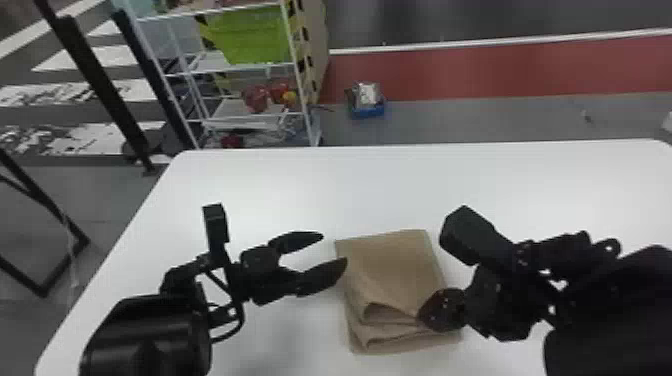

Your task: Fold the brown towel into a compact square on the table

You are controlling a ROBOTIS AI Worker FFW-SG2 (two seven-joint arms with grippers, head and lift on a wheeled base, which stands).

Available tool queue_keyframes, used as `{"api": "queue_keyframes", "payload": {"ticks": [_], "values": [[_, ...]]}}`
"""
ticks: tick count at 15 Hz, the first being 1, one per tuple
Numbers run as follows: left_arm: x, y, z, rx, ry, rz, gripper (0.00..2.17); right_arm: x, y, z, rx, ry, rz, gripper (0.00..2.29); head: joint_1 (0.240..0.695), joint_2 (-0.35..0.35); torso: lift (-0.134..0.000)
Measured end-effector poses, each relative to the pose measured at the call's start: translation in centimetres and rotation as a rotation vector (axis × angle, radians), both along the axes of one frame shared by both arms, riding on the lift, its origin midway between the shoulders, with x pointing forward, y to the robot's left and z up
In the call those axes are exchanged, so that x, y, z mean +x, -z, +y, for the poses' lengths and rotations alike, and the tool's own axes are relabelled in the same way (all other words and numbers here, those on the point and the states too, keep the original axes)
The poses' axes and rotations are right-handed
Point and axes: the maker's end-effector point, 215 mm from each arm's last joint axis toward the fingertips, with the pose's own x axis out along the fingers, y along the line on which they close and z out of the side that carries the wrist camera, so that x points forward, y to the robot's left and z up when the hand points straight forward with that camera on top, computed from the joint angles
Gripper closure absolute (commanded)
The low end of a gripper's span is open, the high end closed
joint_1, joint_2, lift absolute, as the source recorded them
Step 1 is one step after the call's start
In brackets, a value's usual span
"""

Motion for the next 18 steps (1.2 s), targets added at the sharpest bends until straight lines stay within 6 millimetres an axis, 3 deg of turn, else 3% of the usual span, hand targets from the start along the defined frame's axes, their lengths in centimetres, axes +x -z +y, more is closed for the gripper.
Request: {"api": "queue_keyframes", "payload": {"ticks": [3,6,8,13,16,18], "values": [[0.0,0.0,-0.1,-0.001,0.001,0.001,0.07,0.0,-0.3,0.0,0.013,-0.007,-0.008,1.66,0.695,0.180,-0.134],[0.0,-0.1,-0.1,0.000,0.002,-0.001,0.07,0.7,-4.7,1.8,0.204,0.020,0.021,1.66,0.695,0.201,-0.134],[0.1,-0.1,0.0,0.002,0.001,-0.002,0.07,0.8,-5.9,3.6,0.284,0.018,0.044,1.66,0.695,0.217,-0.134],[0.0,-0.1,0.0,0.001,0.002,-0.002,0.07,0.4,-2.4,8.1,0.268,-0.068,0.083,1.66,0.695,0.275,-0.134],[-0.1,0.1,0.2,0.002,-0.001,0.002,0.07,-0.2,-0.1,9.0,0.226,-0.107,0.105,1.66,0.695,0.295,-0.134],[-0.1,0.1,0.4,0.002,-0.004,0.001,0.07,-0.3,0.1,9.2,0.222,-0.112,0.109,1.66,0.695,0.301,-0.134]]}}
